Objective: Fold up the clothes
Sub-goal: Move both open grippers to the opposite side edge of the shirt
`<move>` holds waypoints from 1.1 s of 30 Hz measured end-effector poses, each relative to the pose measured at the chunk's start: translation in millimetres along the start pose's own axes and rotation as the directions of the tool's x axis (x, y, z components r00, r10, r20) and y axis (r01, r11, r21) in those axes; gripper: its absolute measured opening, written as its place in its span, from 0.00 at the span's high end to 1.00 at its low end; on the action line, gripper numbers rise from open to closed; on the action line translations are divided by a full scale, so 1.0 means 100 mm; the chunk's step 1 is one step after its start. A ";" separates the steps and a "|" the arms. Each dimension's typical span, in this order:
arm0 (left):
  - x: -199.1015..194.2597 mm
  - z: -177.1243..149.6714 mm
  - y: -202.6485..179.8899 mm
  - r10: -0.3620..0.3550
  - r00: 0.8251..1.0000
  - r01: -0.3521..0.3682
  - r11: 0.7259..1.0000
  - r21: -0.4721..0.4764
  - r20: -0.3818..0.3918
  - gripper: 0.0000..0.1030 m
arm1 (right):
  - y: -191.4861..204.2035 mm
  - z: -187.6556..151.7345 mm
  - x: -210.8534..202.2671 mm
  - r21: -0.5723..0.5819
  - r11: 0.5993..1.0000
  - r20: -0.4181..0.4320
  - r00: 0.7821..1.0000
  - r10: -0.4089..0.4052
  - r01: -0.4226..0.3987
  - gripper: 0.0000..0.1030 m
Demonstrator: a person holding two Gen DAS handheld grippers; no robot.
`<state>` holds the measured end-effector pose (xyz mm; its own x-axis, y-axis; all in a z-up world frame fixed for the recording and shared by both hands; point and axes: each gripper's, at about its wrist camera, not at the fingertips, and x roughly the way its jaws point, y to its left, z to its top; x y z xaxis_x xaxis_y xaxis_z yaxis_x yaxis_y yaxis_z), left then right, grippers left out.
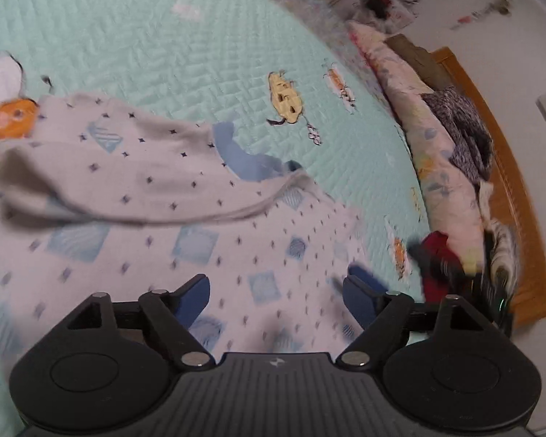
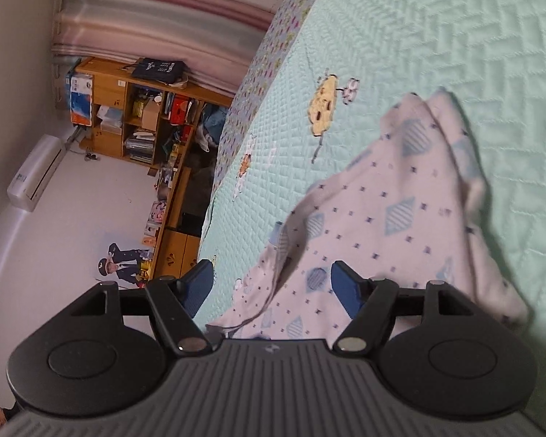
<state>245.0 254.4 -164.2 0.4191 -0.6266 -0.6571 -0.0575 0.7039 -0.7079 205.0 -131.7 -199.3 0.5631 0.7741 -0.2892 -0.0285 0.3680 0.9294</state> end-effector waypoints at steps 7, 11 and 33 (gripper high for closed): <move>-0.37 0.49 -0.02 0.111 0.943 -0.108 0.994 -0.027 0.314 0.21 | -0.12 0.00 -0.21 0.000 1.000 0.058 0.998 0.021 -0.021 0.30; -0.54 0.15 0.00 0.059 0.957 -0.056 0.998 -0.020 0.284 0.20 | -0.08 -0.03 -0.32 -0.068 0.998 0.069 0.998 0.014 -0.009 0.27; -1.49 -1.21 0.55 0.297 0.883 -0.282 0.955 -0.095 0.363 0.02 | 0.49 -0.16 -0.77 -0.379 0.842 0.140 0.923 -0.358 0.384 0.06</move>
<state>70.0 345.8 -136.7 0.6822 -0.2231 -0.6963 -0.2588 0.8169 -0.5154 146.7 -164.9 -135.3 0.6456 0.5110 -0.5676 -0.1212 0.8023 0.5844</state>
